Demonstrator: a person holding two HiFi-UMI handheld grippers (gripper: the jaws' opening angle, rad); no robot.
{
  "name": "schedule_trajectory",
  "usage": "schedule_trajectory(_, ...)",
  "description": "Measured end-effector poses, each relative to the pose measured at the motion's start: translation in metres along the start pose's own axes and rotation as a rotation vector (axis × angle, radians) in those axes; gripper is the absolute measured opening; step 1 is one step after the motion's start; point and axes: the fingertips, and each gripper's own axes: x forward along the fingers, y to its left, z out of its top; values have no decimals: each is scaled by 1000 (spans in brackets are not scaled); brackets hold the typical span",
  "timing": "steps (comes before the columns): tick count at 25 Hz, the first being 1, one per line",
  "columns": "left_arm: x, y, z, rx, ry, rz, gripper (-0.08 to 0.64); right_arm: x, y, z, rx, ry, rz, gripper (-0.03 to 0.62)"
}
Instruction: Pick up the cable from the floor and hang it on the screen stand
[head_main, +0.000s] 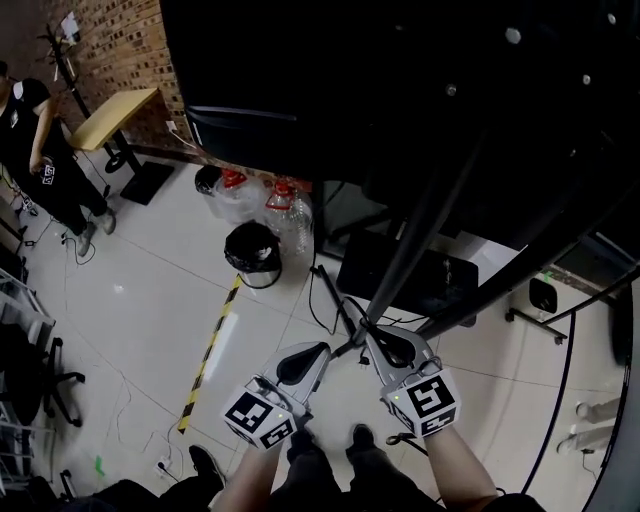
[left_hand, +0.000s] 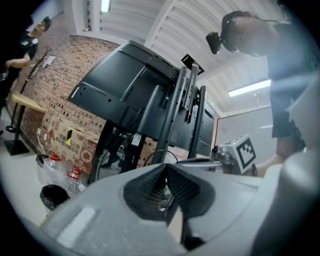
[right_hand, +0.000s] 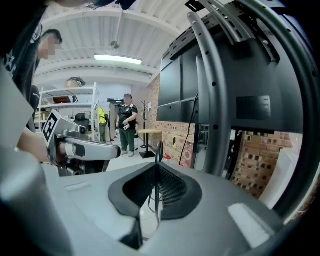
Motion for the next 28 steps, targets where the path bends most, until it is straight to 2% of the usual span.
schedule_trajectory(4, 13, -19, 30, 19, -7, -29, 0, -17, -10, 46, 14, -43, 22, 18)
schedule_trajectory(8, 30, -36, 58, 81, -29, -98, 0, -27, -17, 84, -56, -88, 13, 18)
schedule_trajectory(12, 37, -42, 85, 128, -37, -101, 0, -34, -20, 112, -116, -121, 11, 18)
schedule_trajectory(19, 47, -57, 148, 193, -68, -131, 0, -54, -33, 185, -131, -236, 15, 18)
schedule_trajectory(25, 71, -65, 218, 333, -96, -145, 1, -71, -55, 271, -250, -319, -26, 18)
schedule_trajectory(28, 82, -72, 249, 366, -114, -167, 0, -78, -65, 308, -311, -349, -55, 18)
